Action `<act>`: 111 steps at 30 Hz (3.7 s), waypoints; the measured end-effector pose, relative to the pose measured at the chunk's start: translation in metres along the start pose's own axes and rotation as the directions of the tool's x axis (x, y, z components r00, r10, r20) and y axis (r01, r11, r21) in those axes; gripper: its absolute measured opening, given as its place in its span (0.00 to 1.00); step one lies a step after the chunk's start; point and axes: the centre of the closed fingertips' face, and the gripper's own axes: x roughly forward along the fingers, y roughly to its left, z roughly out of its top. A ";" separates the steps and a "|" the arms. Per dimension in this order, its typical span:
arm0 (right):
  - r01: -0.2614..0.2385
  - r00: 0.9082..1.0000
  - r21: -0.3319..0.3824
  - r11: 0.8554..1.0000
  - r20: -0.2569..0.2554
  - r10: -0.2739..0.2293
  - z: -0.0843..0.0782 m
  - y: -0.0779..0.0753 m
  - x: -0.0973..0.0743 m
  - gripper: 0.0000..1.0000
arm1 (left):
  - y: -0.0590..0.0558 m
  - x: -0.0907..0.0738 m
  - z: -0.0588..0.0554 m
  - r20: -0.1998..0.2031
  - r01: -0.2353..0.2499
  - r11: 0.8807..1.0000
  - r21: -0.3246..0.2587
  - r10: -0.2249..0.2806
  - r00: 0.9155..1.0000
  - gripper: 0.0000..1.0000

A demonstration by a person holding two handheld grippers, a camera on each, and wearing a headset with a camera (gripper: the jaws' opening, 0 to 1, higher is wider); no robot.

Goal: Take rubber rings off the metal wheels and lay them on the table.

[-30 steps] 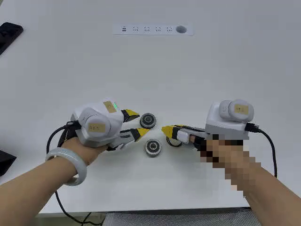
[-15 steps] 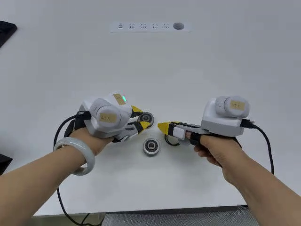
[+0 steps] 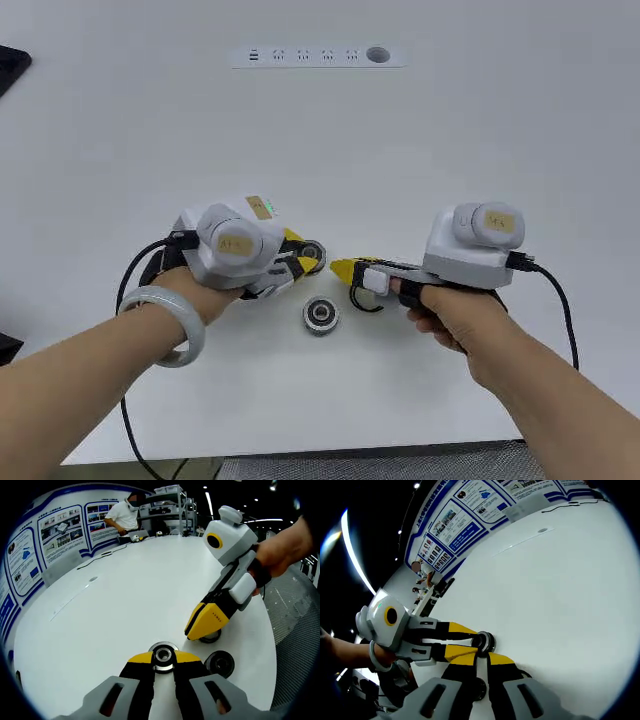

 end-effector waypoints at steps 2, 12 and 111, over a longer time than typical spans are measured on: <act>-0.001 1.000 0.007 1.000 0.003 0.001 0.001 -0.001 0.001 0.10 | 0.000 0.000 0.000 0.001 0.002 1.000 -0.007 -0.002 1.000 0.15; -0.013 1.000 0.041 0.999 0.020 0.013 0.011 -0.004 0.018 0.12 | 0.000 0.000 0.000 0.008 0.003 1.000 -0.004 -0.003 1.000 0.14; -0.073 0.997 0.066 0.995 -0.021 0.075 0.004 0.009 0.017 0.19 | -0.001 0.000 -0.002 0.036 -0.008 1.000 -0.026 0.009 0.999 0.13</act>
